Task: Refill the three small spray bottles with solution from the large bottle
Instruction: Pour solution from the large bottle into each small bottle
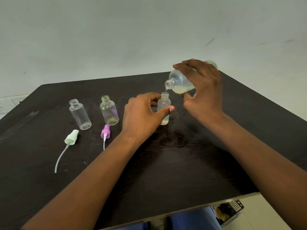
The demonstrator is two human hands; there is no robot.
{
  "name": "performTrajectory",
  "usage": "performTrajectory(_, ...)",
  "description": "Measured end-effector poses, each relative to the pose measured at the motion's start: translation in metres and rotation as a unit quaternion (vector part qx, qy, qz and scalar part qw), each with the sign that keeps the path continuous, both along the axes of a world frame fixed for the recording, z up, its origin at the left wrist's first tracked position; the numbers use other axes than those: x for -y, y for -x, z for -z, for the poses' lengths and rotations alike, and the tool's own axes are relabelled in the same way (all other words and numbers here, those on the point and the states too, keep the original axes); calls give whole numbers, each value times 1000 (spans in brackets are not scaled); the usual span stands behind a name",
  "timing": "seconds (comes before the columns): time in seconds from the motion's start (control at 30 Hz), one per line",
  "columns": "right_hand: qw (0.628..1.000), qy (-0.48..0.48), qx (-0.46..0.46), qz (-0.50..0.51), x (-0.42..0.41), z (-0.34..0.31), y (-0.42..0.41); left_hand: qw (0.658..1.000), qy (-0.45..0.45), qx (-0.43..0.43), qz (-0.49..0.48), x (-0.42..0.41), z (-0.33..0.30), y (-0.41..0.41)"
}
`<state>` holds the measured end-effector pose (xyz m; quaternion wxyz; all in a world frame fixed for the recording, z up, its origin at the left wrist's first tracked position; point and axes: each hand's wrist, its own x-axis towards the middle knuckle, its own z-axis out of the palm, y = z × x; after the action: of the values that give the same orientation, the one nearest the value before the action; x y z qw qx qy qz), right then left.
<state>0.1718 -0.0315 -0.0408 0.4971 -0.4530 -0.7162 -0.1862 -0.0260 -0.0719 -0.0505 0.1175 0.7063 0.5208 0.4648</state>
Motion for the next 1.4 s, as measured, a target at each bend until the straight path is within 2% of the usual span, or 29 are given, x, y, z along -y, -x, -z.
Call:
performTrajectory(0.37, 1000, 1, 4, -2, 0, -1, 1, 1000, -2, 4, -1, 0, -1, 0)
performTrajectory(0.8, 998, 55, -24, -30, 2, -1, 8, 1000, 0, 9, -30, -4, 3, 1)
performTrajectory(1.13, 983, 113, -135, -46, 10, -5, 12, 999, -5, 1, -41, -2, 2, 1)
performTrajectory(1.4, 981, 121, -145, -33, 9, -4, 13, 997, -54, -17, -54, 7, -11, 3)
